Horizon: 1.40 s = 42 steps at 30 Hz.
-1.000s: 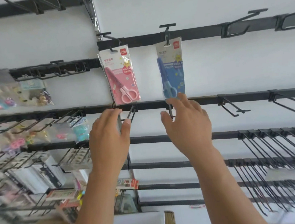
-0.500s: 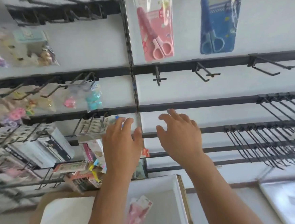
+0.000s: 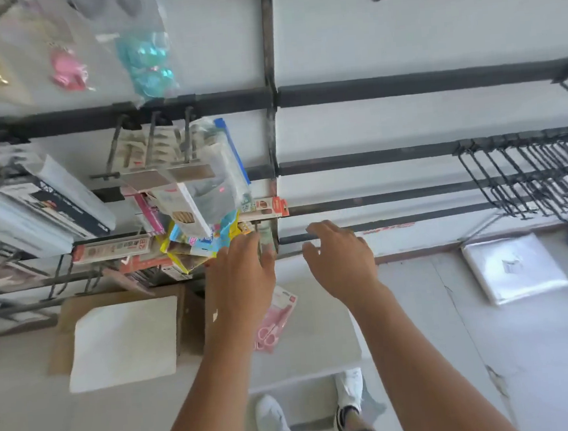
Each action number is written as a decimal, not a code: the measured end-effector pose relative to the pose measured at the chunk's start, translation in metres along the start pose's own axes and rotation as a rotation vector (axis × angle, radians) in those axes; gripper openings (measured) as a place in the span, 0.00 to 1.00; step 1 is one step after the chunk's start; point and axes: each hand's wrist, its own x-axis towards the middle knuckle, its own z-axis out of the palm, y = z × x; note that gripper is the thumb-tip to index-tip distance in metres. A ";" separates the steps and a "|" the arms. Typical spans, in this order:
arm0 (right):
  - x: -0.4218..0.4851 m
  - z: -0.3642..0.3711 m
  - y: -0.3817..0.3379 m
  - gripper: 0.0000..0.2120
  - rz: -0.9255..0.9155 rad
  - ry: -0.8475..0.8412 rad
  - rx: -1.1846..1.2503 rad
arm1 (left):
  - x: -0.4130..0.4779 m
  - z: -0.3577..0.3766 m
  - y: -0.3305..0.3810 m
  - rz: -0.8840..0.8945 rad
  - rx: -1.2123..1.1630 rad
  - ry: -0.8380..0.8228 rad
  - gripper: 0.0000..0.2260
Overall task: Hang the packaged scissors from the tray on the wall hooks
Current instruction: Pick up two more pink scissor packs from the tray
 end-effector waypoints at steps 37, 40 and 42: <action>0.051 0.243 0.100 0.17 0.254 -0.291 0.250 | -0.026 0.276 -0.113 -0.492 -0.173 -0.491 0.20; 0.049 0.249 0.094 0.17 0.321 -0.298 0.296 | -0.031 0.250 -0.110 -0.541 -0.354 -0.442 0.10; 0.048 0.256 0.087 0.18 0.366 -0.303 0.328 | -0.035 0.225 -0.106 -0.578 -0.463 -0.400 0.09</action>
